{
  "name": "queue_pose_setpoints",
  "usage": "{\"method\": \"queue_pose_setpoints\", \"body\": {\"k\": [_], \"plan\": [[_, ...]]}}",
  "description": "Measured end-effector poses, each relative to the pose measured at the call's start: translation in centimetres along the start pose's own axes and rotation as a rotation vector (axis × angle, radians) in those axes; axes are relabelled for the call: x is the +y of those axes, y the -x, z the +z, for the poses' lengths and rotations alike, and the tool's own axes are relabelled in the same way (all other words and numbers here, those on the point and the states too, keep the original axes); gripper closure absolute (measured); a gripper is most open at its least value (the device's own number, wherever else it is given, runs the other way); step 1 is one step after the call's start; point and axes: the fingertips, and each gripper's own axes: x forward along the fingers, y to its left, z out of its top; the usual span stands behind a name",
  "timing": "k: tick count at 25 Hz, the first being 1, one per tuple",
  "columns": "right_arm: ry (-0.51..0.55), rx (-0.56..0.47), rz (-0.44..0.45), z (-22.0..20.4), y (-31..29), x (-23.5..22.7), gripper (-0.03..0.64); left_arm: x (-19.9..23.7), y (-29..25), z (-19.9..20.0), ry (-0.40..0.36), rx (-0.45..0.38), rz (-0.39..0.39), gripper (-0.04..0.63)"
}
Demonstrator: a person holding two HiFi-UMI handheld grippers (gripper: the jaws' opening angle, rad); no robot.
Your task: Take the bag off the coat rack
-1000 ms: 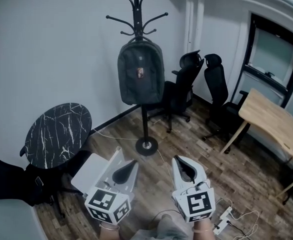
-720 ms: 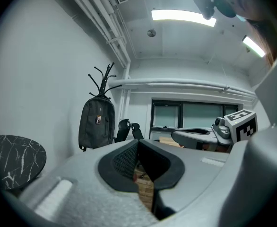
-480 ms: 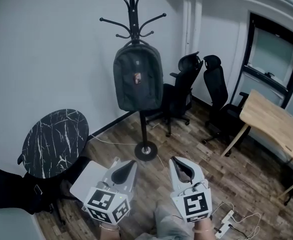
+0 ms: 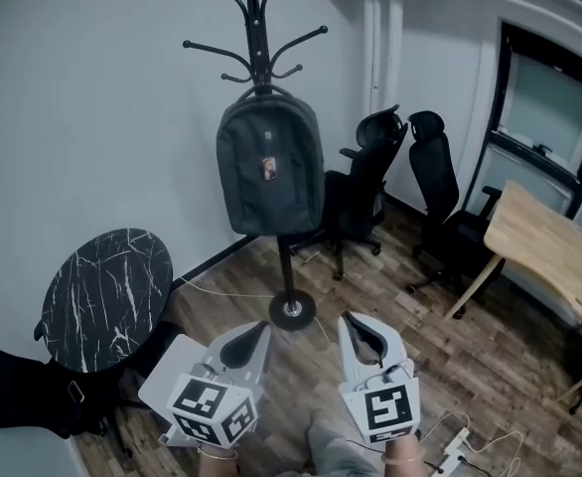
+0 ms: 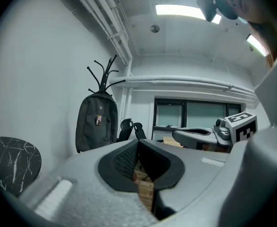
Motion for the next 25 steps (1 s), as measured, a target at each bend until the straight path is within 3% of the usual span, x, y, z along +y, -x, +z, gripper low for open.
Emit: {"method": "queue_pose_setpoints", "body": {"k": [13, 25], "plan": [[0.001, -0.007, 0.048, -1.0, -6.9, -5.3, 0.615, 2.2, -8.1, 2.4, -0.03, -0.006, 0.019, 0.584], [-0.008, -0.046, 0.108, -1.5, -13.1, -8.4, 0.615, 5.9, -14.2, 3.5, -0.05, -0.011, 0.088, 0.584]]}}
